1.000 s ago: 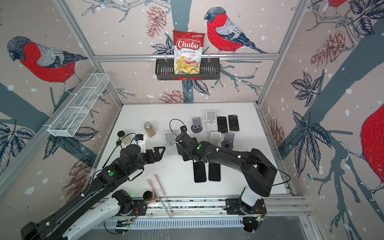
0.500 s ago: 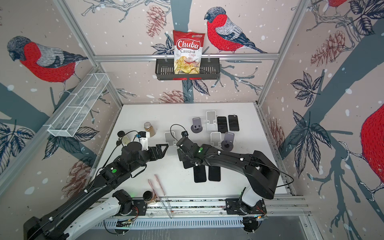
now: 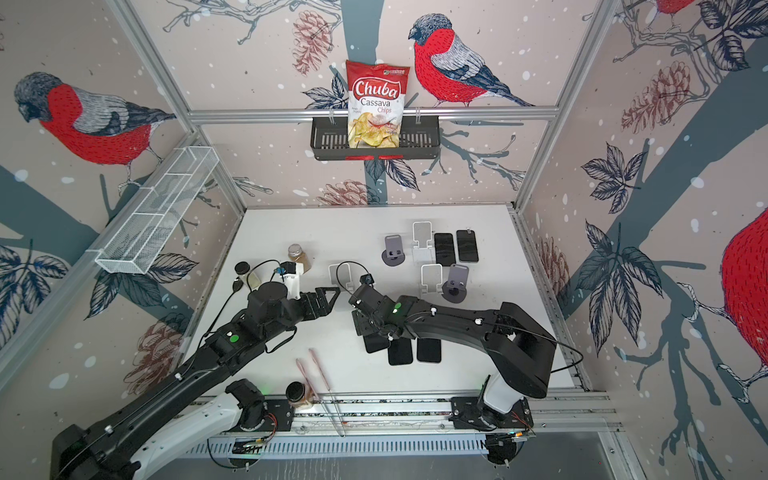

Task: Remove the phone from the phone stand
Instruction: 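Carry the teal-edged phone toward the robot beside the two black phones, then lower the teal-edged phone flat onto the table beside the black phones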

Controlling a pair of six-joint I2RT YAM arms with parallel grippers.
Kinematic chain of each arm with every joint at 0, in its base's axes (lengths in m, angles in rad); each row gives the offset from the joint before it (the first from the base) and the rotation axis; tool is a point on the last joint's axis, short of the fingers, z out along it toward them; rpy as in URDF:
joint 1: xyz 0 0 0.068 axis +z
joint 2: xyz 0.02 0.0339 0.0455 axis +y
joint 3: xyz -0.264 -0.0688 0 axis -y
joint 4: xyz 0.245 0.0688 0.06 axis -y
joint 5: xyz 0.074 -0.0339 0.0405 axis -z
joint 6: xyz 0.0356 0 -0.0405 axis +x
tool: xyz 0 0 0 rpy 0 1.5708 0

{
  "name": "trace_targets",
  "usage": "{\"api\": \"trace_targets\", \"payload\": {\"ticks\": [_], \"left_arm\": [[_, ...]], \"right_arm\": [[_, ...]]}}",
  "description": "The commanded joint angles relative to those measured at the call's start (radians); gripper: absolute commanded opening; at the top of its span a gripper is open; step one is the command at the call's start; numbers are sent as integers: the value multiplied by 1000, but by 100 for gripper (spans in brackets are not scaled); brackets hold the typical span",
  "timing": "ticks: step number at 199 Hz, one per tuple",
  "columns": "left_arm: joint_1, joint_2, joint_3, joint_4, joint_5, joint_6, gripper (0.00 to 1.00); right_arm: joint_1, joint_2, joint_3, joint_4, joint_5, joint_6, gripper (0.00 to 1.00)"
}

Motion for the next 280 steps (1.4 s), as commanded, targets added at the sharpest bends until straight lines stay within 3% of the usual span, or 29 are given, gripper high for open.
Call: {"api": "trace_targets", "payload": {"ticks": [1,179,280], "left_arm": [[2,2,-8,58,22,7,96],[3,-35,-24,43,18,9,96],[2,-53,-21,34,22,11,96]], "right_arm": [[13,10,-4,14,-12,36,66],[19,168,37,31,-91,124,67],[11,233,54,17,-65,140,69]]}}
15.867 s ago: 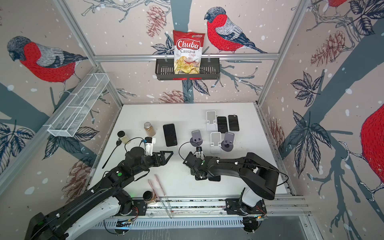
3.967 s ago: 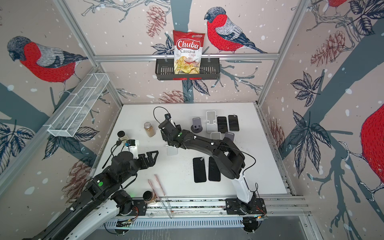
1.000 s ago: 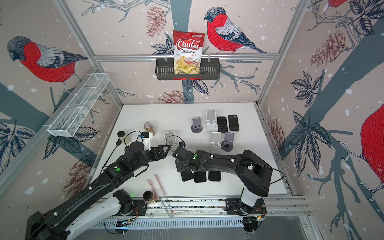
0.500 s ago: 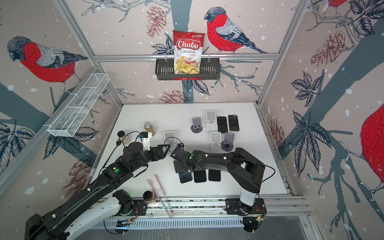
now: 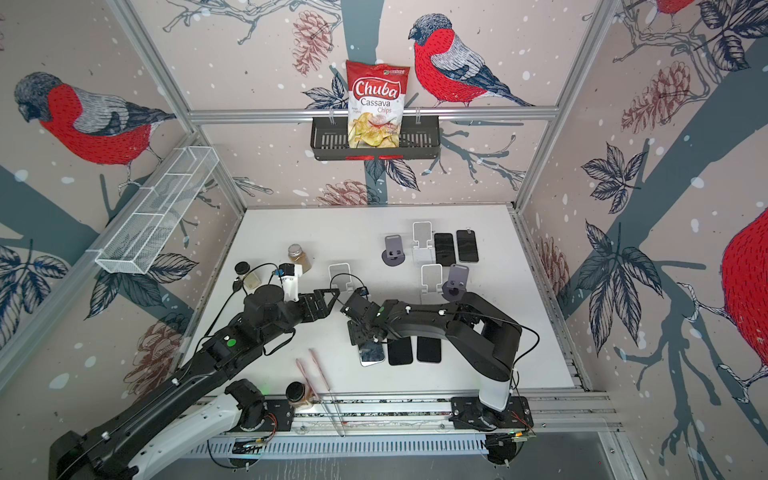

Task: Remove the phone from the phone stand
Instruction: 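Lower the teal-edged phone flat onto the table beside the black phones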

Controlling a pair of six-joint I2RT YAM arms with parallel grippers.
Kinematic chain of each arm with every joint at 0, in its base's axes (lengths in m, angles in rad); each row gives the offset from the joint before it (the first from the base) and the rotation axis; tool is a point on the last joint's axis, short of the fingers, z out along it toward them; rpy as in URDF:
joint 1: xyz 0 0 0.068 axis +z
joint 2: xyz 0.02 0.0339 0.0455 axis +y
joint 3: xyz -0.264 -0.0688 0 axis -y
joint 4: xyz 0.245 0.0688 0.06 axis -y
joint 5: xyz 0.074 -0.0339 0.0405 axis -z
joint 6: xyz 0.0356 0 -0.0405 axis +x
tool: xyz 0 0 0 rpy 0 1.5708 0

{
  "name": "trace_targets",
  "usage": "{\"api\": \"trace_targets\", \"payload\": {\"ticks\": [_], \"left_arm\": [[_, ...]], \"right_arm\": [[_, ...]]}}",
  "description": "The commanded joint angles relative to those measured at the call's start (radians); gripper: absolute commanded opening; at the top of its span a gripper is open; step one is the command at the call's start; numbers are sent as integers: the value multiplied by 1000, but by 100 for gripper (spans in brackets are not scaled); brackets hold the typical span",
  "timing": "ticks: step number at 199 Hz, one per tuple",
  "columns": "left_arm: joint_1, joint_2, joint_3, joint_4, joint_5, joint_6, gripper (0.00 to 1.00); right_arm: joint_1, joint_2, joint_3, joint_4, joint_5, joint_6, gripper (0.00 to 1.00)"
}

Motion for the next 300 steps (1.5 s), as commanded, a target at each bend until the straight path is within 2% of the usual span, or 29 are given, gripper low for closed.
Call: {"api": "trace_targets", "payload": {"ticks": [1,133,300], "left_arm": [[2,-9,3,15,0,11,96],[1,-42,-22,16,7,6,96],[2,-52,-39,24,4,15,96]], "right_arm": [[2,23,12,-16,18,24,68],[61,99,123,-256,207,102,73],[65,157,129,-250,150,130,79]]}}
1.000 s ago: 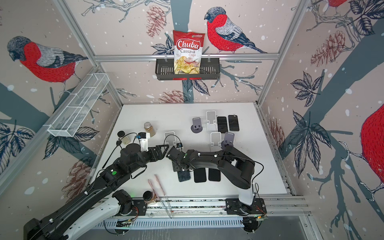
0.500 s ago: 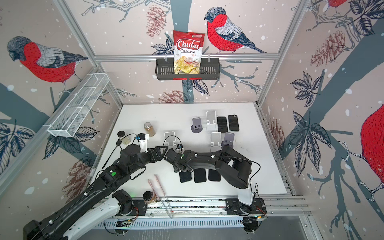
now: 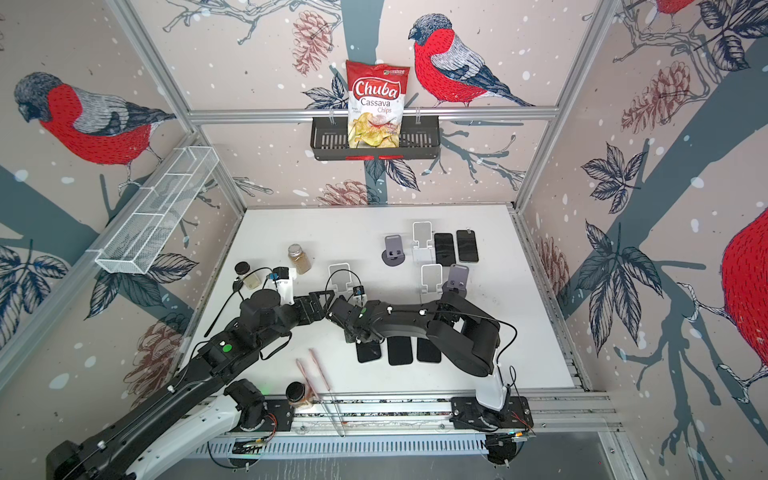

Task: Remove the phone from the phone stand
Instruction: 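Lower the teal-edged phone flat onto the table beside the black phones, then open the right gripper and raise it off the teal-edged phone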

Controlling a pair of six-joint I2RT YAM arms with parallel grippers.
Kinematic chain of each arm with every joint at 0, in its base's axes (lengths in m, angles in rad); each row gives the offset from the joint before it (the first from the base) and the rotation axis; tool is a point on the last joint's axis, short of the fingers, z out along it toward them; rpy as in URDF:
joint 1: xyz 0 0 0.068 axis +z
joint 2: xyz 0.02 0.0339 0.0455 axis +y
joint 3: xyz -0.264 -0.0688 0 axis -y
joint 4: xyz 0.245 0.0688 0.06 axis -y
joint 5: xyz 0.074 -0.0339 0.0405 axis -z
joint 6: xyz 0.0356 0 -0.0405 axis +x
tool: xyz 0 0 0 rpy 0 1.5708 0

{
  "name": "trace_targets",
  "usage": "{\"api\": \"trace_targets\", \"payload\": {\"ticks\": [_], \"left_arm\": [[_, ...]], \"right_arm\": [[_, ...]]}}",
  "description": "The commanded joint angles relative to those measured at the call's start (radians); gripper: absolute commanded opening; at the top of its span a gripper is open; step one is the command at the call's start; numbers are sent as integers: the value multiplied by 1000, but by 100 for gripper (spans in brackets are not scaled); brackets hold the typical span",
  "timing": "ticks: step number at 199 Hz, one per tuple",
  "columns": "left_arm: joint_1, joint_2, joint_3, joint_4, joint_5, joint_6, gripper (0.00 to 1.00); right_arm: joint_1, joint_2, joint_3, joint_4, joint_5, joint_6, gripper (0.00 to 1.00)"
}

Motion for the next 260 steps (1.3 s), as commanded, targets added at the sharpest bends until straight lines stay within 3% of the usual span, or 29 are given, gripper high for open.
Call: {"api": "trace_targets", "payload": {"ticks": [1,118,167,260], "left_arm": [[0,2,-5,50,40,15,96],[1,9,8,29,33,26,96],[0,100,85,-93,-53,46,97],[0,242,193,-135,-112,79,96]], "right_arm": [[4,22,-19,-80,-42,9,79],[6,-6,-50,-65,-39,14,80],[0,-21,-29,-49,-35,-38,83],[-23,-155,-45,32,10,-126,90]]}}
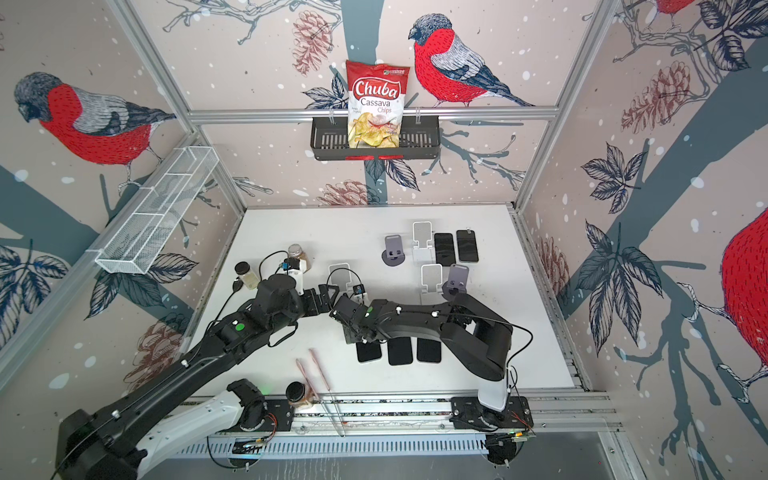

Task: Remove the phone from the phone stand
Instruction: 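Open the right gripper and raise it off the teal-edged phone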

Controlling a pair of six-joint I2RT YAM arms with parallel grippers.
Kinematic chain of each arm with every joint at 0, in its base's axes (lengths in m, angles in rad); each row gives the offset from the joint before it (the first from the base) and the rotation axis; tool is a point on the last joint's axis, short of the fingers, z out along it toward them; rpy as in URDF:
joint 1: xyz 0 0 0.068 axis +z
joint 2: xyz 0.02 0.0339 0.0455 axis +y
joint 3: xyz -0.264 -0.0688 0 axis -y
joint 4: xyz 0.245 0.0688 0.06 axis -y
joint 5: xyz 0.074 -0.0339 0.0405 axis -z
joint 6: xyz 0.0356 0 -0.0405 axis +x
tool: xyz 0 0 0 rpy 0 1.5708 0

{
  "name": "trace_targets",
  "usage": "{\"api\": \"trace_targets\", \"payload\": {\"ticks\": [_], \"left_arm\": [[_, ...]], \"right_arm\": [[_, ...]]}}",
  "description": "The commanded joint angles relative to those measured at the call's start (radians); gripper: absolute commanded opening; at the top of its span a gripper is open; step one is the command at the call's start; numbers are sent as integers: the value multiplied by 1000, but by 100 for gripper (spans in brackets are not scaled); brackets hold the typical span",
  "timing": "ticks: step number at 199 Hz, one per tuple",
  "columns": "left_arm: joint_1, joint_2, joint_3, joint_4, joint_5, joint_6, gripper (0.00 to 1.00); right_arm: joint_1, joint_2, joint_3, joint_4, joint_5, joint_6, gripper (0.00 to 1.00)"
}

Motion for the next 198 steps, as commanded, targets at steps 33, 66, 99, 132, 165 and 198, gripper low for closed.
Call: {"api": "trace_targets", "payload": {"ticks": [33,66,99,132,165,198], "left_arm": [[0,83,68,-26,-55,24,96],[0,152,115,-51,-63,34,96],[0,213,144,-49,-58,34,96],[-1,279,171,-67,-77,26,95],[-9,357,201,-94,-112,19,94],[-9,427,234,-91,-147,23,94]], "right_arm": [[-45,-101,-37,34,38,-71,92],[-83,-173,-88,68,33,-97,92],[-116,-241,-124,90,43,-120,92],[-157,-325,-166,100,69,-122,93],[-224,-451,-235,143,39,-127,94],[-277,-542,-268,141,24,-159,96]]}}
